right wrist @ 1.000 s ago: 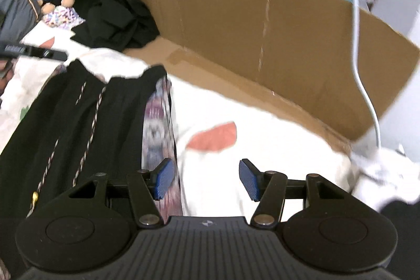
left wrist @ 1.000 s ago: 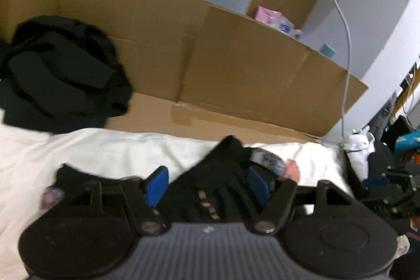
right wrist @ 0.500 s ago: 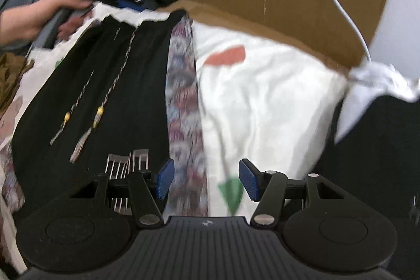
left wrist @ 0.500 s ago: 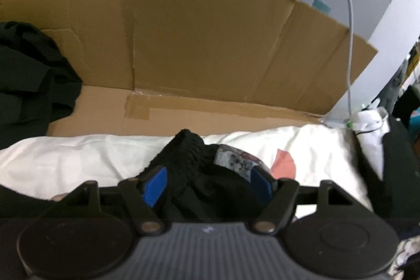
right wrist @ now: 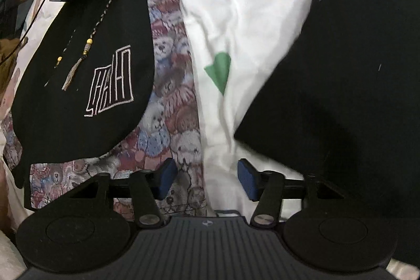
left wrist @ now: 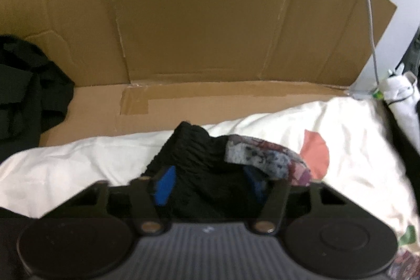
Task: Fold clothes
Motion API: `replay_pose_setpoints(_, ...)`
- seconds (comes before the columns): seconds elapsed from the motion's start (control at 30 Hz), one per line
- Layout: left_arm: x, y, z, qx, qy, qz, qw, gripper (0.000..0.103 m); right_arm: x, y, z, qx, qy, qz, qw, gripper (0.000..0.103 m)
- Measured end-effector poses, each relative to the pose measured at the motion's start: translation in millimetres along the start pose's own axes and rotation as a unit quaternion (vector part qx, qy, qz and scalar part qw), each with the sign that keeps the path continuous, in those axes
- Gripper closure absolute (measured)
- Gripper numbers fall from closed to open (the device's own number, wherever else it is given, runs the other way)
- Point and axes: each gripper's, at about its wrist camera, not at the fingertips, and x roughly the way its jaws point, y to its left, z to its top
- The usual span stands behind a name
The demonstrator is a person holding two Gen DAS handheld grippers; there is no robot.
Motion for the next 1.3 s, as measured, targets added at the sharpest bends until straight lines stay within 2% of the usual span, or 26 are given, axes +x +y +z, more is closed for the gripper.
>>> replay_pose_setpoints(0.03,0,2,1,0.002,0.003,0.007,1.0000,0.095,2,-1,-2,0.004,-0.001,0.003,1.000,0.054)
replay_pose_setpoints(0.07,-1,8,1,-0.007,0.004,0.001,1.0000,0.103,5,-1,-5,0.010,-0.004,0.006,1.000,0.060)
replay_pose_setpoints(0.1,-1,11,1,-0.014,0.004,-0.005,0.9999,0.103,6,-2,-6,0.008,-0.007,0.006,1.000,0.071)
replay_pose_setpoints(0.13,-4,16,2,-0.024,-0.005,-0.007,0.9997,0.103,6,-3,-7,0.007,-0.010,0.005,1.000,0.077)
replay_pose_setpoints(0.2,-9,17,3,-0.023,-0.018,-0.003,0.9996,0.103,2,-8,-8,0.010,-0.018,0.008,1.000,0.095)
replay_pose_setpoints(0.27,-15,17,5,-0.021,-0.039,0.005,0.9990,0.103,-8,-11,-9,0.011,-0.029,0.011,0.999,0.101)
replay_pose_setpoints(0.47,-19,20,13,-0.035,-0.056,0.020,0.9976,0.103,-32,-13,-13,0.018,-0.043,0.008,0.999,0.102)
replay_pose_setpoints(0.53,-17,21,12,-0.047,-0.059,0.001,0.9972,0.092,-33,-14,-16,0.018,-0.042,0.013,0.999,0.103)
replay_pose_setpoints(0.57,-16,20,12,-0.051,-0.060,-0.020,0.9967,0.073,-32,-14,-17,0.018,-0.040,0.015,0.999,0.103)
replay_pose_setpoints(0.6,-15,16,12,-0.039,-0.062,-0.022,0.9970,0.053,-30,-13,-16,0.014,-0.037,0.018,0.999,0.102)
replay_pose_setpoints(0.67,-13,4,11,-0.007,-0.066,-0.015,0.9977,0.043,-28,-17,-12,0.025,-0.032,0.031,0.999,0.100)
replay_pose_setpoints(0.73,-7,-3,12,0.011,-0.058,-0.014,0.9982,0.043,-27,-23,-9,0.044,-0.031,0.042,0.998,0.094)
replay_pose_setpoints(0.77,-2,-7,13,0.016,-0.048,-0.010,0.9987,0.045,-26,-23,-8,0.044,-0.032,0.041,0.998,0.083)
replay_pose_setpoints(0.8,3,-12,14,0.024,-0.039,0.000,0.9989,0.052,-24,-23,-7,0.044,-0.032,0.038,0.998,0.073)
replay_pose_setpoints(0.83,5,-13,15,0.030,-0.036,0.004,0.9989,0.060,-20,-23,-7,0.044,-0.032,0.033,0.998,0.071)
replay_pose_setpoints(0.87,7,-15,16,0.039,-0.029,0.011,0.9987,0.088,-17,-23,-7,0.046,-0.029,0.031,0.998,0.071)
replay_pose_setpoints(0.93,13,-19,19,0.062,-0.012,0.026,0.9977,0.089,-10,-23,-8,0.049,-0.022,0.031,0.998,0.071)
replay_pose_setpoints(0.97,13,-20,21,0.065,-0.013,0.032,0.9973,0.090,-8,-22,-10,0.045,-0.020,0.029,0.998,0.076)
replay_pose_setpoints(1.0,12,-19,20,0.064,-0.016,0.036,0.9972,0.092,-7,-21,-12,0.041,-0.019,0.028,0.999,0.093)
replay_pose_setpoints(1.03,11,-18,20,0.062,-0.022,0.040,0.9970,0.092,-7,-20,-14,0.035,-0.021,0.030,0.999,0.100)
replay_pose_setpoints(1.17,2,-16,18,0.051,-0.064,0.041,0.9958,0.093,-19,-21,-14,0.024,-0.028,0.037,0.999,0.102)
replay_pose_setpoints(1.3,-5,-7,17,0.031,-0.104,0.019,0.9940,0.093,-36,-23,-14,0.015,-0.026,0.032,0.999,0.103)
